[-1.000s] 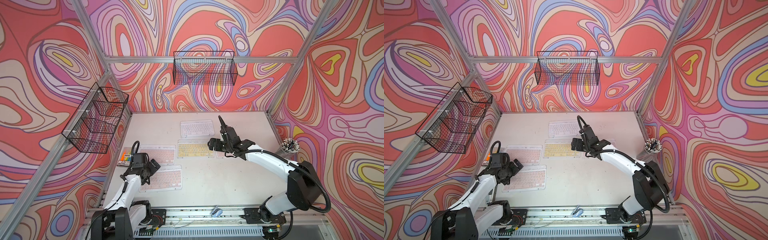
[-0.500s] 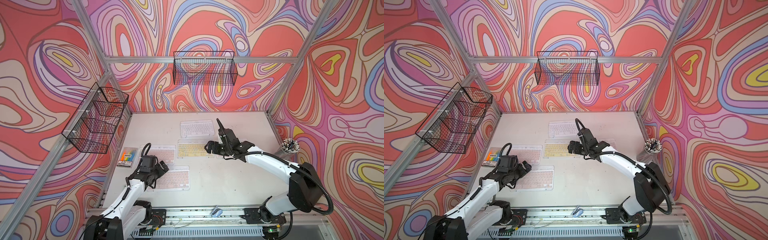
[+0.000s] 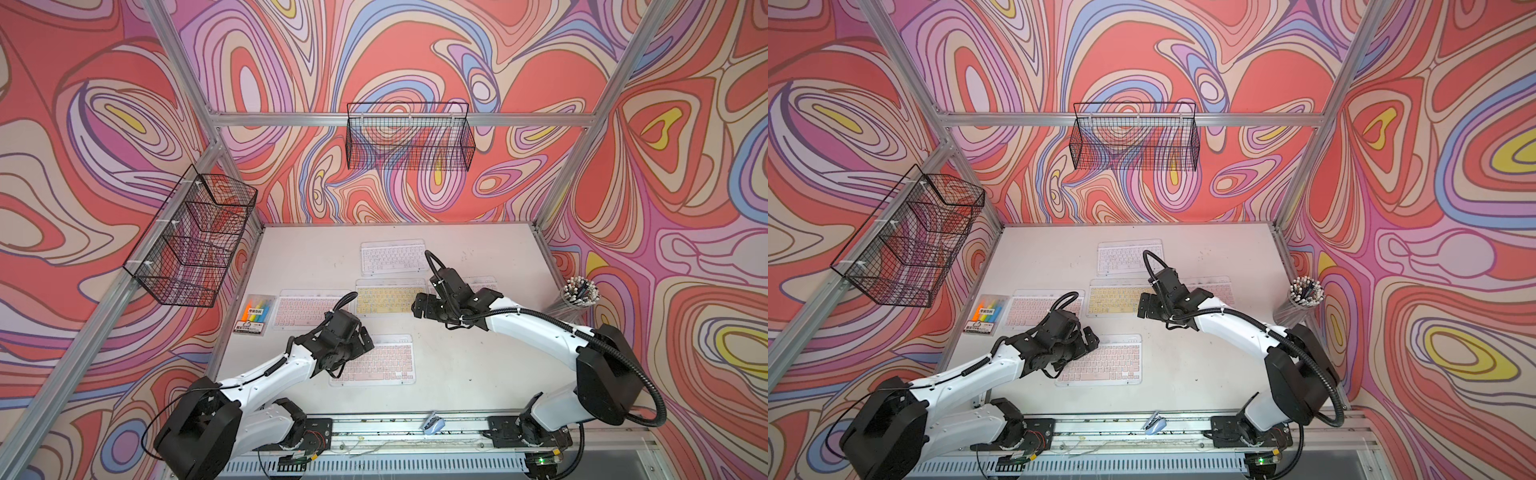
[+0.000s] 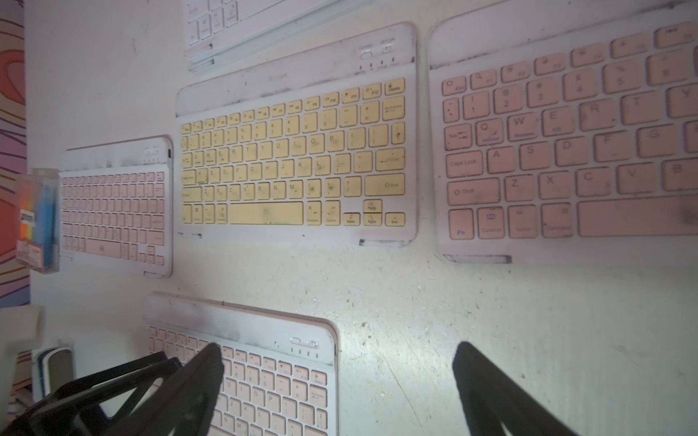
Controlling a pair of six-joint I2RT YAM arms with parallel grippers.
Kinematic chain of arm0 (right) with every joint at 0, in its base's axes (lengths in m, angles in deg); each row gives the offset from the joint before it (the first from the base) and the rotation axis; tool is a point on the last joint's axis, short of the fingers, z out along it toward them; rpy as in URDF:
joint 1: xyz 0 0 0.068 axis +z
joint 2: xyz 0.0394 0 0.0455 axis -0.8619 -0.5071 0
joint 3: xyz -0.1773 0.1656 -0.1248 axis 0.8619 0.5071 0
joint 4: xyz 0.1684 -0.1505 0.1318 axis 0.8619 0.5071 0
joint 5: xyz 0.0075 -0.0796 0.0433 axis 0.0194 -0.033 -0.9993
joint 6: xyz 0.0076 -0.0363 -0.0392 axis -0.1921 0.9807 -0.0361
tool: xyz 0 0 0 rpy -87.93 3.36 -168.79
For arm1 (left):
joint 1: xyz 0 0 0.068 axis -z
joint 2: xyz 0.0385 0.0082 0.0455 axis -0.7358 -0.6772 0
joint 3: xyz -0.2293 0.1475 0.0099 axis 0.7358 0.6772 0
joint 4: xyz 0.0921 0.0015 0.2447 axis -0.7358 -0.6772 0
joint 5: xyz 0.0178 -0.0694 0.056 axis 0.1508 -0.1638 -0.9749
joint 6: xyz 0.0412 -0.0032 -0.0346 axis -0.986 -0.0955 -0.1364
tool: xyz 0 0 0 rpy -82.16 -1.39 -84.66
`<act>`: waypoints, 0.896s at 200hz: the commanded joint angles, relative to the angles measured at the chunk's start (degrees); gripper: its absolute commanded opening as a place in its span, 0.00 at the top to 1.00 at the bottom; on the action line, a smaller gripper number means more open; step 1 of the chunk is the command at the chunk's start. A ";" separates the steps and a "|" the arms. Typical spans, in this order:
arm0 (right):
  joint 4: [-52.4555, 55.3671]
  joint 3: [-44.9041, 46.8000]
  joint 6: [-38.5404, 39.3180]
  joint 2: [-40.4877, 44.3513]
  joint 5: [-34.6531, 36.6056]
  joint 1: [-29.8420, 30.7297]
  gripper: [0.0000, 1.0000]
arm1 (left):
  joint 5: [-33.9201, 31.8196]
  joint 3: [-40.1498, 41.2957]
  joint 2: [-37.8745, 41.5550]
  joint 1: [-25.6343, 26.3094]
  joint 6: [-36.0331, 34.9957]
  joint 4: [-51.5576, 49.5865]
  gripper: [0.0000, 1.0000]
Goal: Stack the numeric keypads
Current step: Move the numeric keypad to the center of the board.
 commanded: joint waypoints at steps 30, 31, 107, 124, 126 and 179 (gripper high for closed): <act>10.02 -5.29 -1.71 -6.63 7.18 5.72 0.02 | -1.59 -5.68 0.54 0.45 -3.71 -8.62 0.00; 10.28 -5.38 -1.71 -6.82 7.14 5.83 0.02 | -1.52 -5.85 0.61 0.46 -3.80 -8.75 0.00; 8.01 -3.07 -5.78 -7.23 9.63 9.84 0.02 | -6.38 -6.71 10.22 0.54 -8.36 -21.05 0.00; 6.89 -2.74 -6.96 -7.93 7.96 10.25 0.02 | -6.17 -6.15 10.59 0.55 -8.36 -20.65 0.00; 6.76 -2.74 -6.98 -8.02 7.75 10.48 0.02 | -6.12 -6.00 10.68 0.55 -8.32 -20.47 0.00; 6.86 -3.39 -7.32 -9.14 8.22 13.15 0.04 | -6.46 -3.82 10.98 0.55 -9.46 -17.57 0.00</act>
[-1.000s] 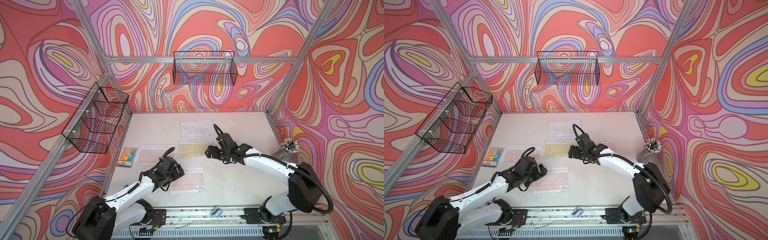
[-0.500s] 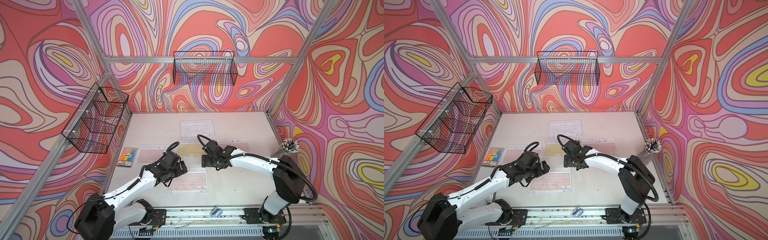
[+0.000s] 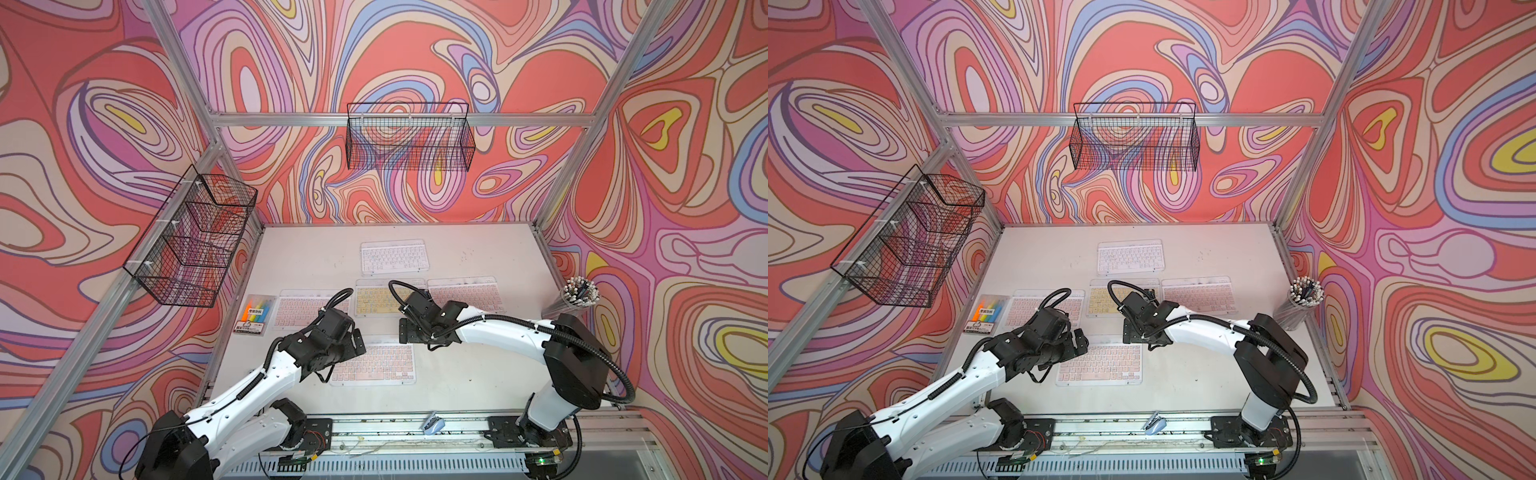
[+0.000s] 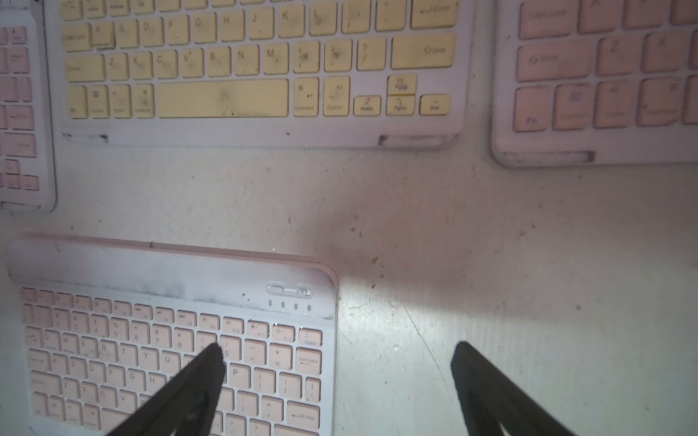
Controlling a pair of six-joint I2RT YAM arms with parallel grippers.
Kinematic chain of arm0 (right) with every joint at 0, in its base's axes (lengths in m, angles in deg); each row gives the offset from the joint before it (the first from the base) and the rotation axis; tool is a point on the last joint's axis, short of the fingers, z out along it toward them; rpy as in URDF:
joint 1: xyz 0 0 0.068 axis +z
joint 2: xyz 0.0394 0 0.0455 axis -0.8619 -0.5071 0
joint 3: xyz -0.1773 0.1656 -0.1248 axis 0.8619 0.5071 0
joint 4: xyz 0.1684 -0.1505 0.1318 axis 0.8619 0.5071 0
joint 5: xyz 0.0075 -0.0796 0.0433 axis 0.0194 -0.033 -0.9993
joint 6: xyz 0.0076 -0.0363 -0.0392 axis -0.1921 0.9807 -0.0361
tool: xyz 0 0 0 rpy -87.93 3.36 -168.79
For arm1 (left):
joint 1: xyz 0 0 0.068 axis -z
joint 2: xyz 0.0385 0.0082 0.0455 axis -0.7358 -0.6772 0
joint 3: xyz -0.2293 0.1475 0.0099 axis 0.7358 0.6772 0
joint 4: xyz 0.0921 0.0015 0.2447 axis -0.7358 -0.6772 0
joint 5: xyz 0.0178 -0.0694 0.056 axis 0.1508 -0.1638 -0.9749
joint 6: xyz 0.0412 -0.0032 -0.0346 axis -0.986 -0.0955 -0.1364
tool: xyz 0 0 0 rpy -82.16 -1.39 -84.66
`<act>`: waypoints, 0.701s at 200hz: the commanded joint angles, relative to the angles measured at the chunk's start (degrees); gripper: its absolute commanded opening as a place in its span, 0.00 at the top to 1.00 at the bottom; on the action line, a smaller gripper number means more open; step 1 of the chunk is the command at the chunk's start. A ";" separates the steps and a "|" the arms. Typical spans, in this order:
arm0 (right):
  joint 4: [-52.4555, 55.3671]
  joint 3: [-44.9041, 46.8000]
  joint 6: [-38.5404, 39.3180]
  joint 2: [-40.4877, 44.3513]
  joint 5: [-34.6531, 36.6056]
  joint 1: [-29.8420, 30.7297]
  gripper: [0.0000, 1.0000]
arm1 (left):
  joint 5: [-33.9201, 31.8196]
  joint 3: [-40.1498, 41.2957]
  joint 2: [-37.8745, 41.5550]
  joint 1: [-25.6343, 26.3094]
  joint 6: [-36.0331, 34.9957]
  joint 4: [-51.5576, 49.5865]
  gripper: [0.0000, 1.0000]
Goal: Stack the numeric keypads
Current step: Move the numeric keypad to the center of the board.
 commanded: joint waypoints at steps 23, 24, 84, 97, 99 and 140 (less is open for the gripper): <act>-1.45 1.28 -2.52 -0.02 0.67 1.11 0.05 | -2.62 1.03 -0.84 0.20 -1.80 -1.13 0.00; -1.57 1.30 -2.52 -0.01 0.58 1.12 0.05 | -2.64 1.10 -0.92 0.20 -1.71 -1.20 0.00; -3.00 2.69 -4.02 -2.30 -3.09 1.78 0.05 | 0.29 2.20 -5.51 0.13 -0.87 1.65 0.00; -3.16 3.20 -4.18 -2.05 -3.78 1.94 0.05 | 0.94 2.70 -6.08 0.16 -0.83 2.66 0.00; -3.25 3.29 -4.17 -1.99 -3.91 1.92 0.05 | 0.90 2.74 -6.21 0.19 -0.81 2.83 0.00; -6.08 3.69 -3.13 -3.62 -7.99 2.00 0.05 | 0.42 2.85 -8.66 0.12 -0.31 3.50 0.00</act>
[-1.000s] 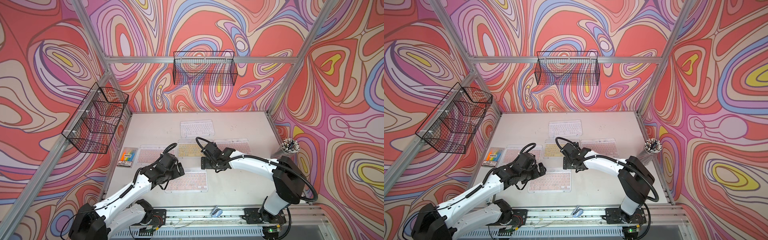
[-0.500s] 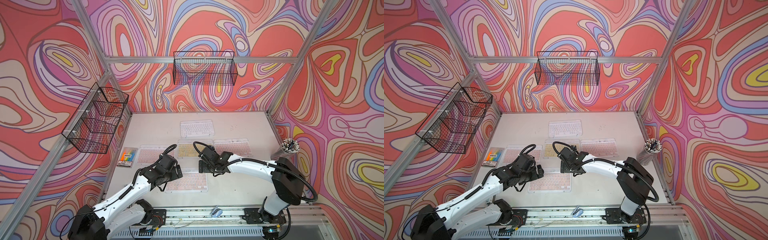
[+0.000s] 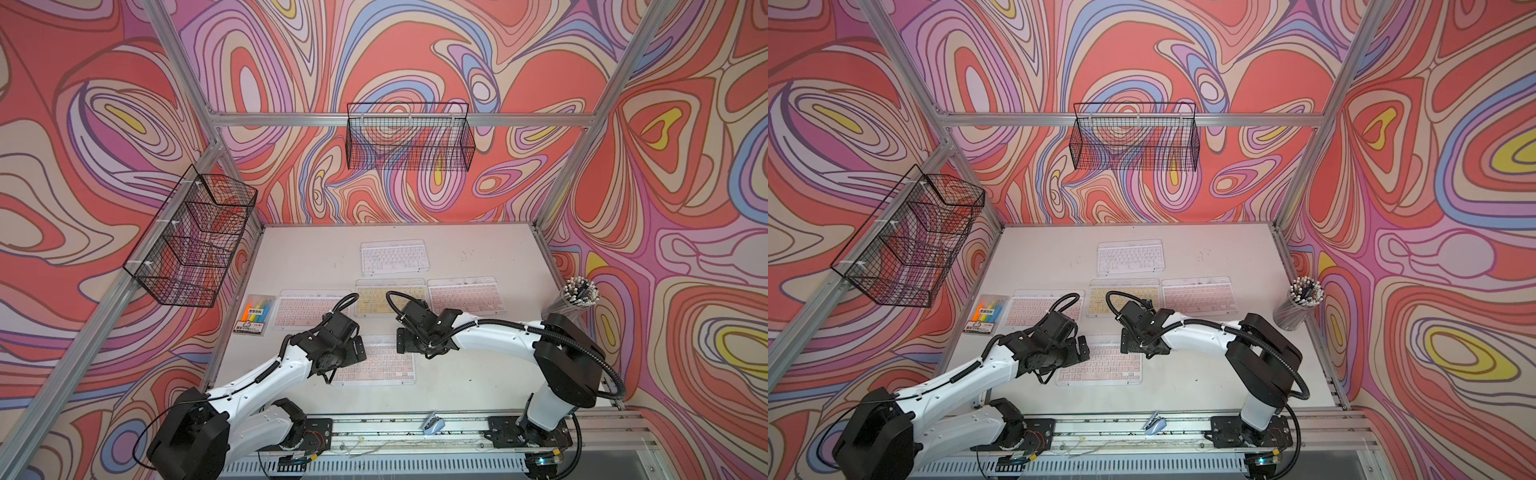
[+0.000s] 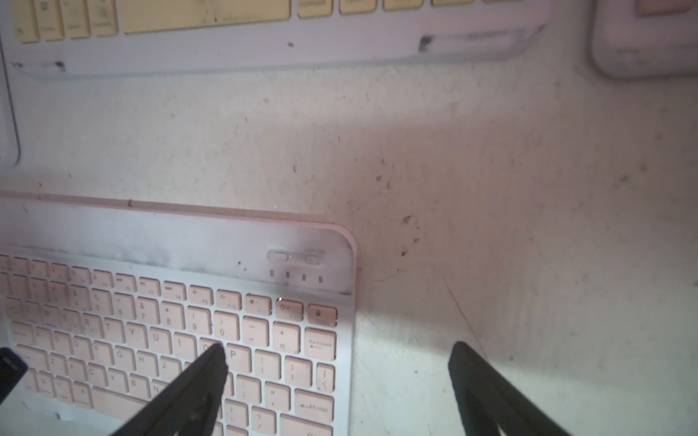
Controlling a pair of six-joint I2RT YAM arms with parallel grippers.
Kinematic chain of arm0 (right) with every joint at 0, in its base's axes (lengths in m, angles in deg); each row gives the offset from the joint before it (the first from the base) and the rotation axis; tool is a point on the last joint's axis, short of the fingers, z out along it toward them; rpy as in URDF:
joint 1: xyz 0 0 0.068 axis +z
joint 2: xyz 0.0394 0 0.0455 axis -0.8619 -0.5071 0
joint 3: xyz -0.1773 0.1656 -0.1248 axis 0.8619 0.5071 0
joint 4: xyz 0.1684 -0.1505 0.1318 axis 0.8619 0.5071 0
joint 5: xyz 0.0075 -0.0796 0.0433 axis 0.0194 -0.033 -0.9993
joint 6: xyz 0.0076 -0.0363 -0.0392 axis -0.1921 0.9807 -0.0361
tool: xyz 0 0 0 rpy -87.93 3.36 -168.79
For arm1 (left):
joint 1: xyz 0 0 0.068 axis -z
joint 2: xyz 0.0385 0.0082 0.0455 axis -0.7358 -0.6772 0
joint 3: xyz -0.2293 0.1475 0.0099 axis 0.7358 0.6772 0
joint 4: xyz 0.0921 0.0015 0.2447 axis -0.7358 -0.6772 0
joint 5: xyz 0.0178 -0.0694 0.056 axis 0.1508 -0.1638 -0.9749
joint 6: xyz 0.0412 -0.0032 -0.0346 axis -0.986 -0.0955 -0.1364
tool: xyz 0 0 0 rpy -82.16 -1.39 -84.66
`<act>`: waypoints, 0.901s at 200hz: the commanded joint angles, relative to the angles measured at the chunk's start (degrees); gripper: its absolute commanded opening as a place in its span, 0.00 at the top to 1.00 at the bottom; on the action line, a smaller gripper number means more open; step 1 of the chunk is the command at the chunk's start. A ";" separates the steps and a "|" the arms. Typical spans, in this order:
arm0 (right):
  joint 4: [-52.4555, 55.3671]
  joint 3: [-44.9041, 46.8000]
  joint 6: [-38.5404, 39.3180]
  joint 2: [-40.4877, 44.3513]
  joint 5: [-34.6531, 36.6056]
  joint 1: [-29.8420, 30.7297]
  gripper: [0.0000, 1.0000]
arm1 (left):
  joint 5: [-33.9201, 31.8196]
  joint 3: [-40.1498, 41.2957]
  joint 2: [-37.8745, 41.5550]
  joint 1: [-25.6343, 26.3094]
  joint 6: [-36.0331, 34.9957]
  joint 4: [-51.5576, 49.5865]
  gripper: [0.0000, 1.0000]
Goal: Stack the numeric keypads
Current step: Move the numeric keypad to the center of the board, then pick up the numeric keypad from the center of the board.
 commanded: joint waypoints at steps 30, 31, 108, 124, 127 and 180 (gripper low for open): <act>-2.99 -0.79 0.29 -3.74 -4.78 0.43 0.06 | -0.36 -0.37 -2.29 0.13 0.30 0.00 0.00; -2.98 -0.83 0.30 -3.75 -4.78 0.44 0.06 | -0.41 -0.37 -2.22 0.17 0.29 -0.01 0.00; -2.76 -1.10 0.23 -5.16 -6.48 0.40 0.06 | -2.99 -1.56 -0.21 0.14 0.86 -4.46 0.00; -2.74 -0.96 0.14 -5.12 -6.46 0.40 0.06 | -3.70 -1.67 0.35 0.12 1.08 -4.87 0.00; -2.74 -0.96 0.09 -5.11 -6.41 0.44 0.06 | -3.75 -1.61 0.36 0.19 1.08 -4.86 0.00; -3.21 -0.34 0.26 -4.45 -6.86 0.40 0.07 | -4.36 -1.08 -0.50 0.11 0.75 -3.71 0.00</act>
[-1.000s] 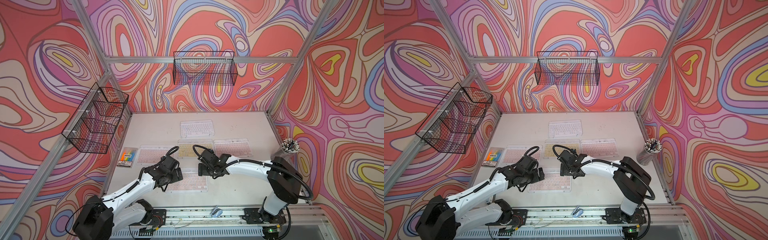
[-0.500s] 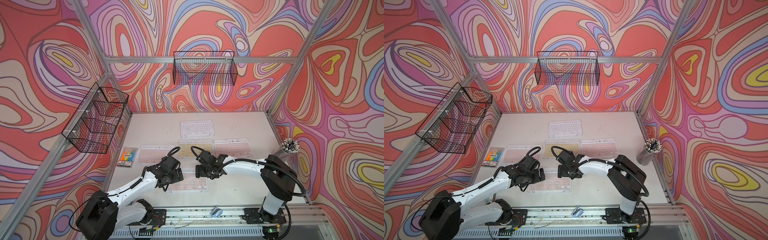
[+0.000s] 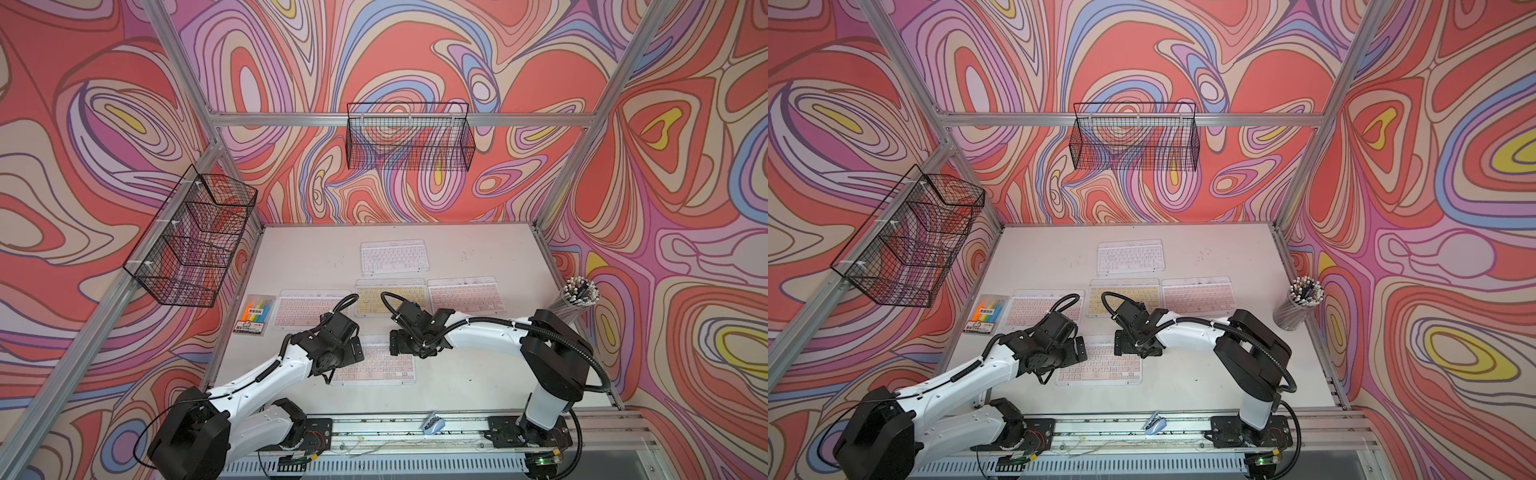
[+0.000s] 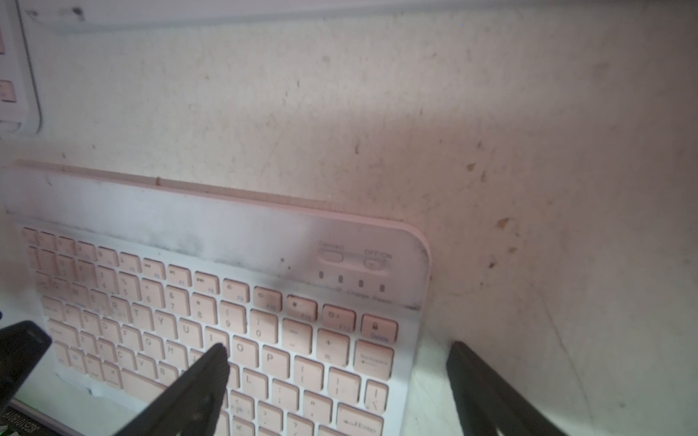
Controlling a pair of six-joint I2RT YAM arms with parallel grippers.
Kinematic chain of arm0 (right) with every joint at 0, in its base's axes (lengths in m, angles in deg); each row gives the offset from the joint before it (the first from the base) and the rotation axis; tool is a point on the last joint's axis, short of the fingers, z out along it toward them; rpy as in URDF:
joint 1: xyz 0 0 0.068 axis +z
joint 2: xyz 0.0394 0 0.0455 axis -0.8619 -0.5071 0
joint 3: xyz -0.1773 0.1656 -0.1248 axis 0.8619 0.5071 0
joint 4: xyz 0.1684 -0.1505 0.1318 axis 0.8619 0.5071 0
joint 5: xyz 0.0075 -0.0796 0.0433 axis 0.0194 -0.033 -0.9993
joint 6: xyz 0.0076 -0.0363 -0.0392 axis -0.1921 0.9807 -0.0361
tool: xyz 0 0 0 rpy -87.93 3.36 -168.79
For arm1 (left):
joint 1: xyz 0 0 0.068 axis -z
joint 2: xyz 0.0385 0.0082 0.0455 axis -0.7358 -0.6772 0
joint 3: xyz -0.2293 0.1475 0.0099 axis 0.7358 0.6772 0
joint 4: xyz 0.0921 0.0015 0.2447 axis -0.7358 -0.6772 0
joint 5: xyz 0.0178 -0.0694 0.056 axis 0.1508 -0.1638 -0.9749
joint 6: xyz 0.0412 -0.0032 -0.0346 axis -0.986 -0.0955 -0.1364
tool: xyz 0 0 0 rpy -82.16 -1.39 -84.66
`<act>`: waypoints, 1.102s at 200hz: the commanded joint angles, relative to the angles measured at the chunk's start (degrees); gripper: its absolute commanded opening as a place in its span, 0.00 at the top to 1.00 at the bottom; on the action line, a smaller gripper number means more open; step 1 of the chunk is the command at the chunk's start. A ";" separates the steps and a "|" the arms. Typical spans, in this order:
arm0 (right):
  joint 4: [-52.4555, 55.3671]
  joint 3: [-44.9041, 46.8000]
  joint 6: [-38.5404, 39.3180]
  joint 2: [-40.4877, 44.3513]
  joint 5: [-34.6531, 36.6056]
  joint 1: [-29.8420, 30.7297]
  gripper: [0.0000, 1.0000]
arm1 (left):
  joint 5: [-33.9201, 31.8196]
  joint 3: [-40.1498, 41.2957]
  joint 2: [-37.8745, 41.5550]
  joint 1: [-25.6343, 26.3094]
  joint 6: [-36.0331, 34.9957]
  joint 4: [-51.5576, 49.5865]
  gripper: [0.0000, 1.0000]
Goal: Stack the numeric keypads
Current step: Pick up the numeric keypad from the center of the board.
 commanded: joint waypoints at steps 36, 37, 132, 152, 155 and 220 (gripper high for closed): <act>-0.89 1.46 -0.54 -0.97 -2.45 0.21 0.08 | -1.09 -1.05 -1.28 0.11 -0.28 -1.19 0.00; -0.88 1.48 -0.56 -0.97 -2.50 0.20 0.08 | -1.04 -1.05 -1.30 0.11 -0.28 -1.17 0.00; -1.92 6.55 -2.95 2.40 -6.41 -0.62 0.09 | 7.35 7.26 -2.38 0.20 3.30 9.44 0.00; -2.23 7.47 -3.61 3.66 -6.42 -0.87 0.09 | 8.56 7.95 -2.38 0.20 3.41 10.18 0.00; -2.19 7.64 -3.73 3.83 -6.46 -0.94 0.09 | 8.75 8.03 -2.32 0.20 3.48 10.18 0.01; -10.12 14.64 -3.31 8.21 -9.16 -4.22 0.12 | 8.38 11.11 -0.23 0.20 4.03 10.51 0.02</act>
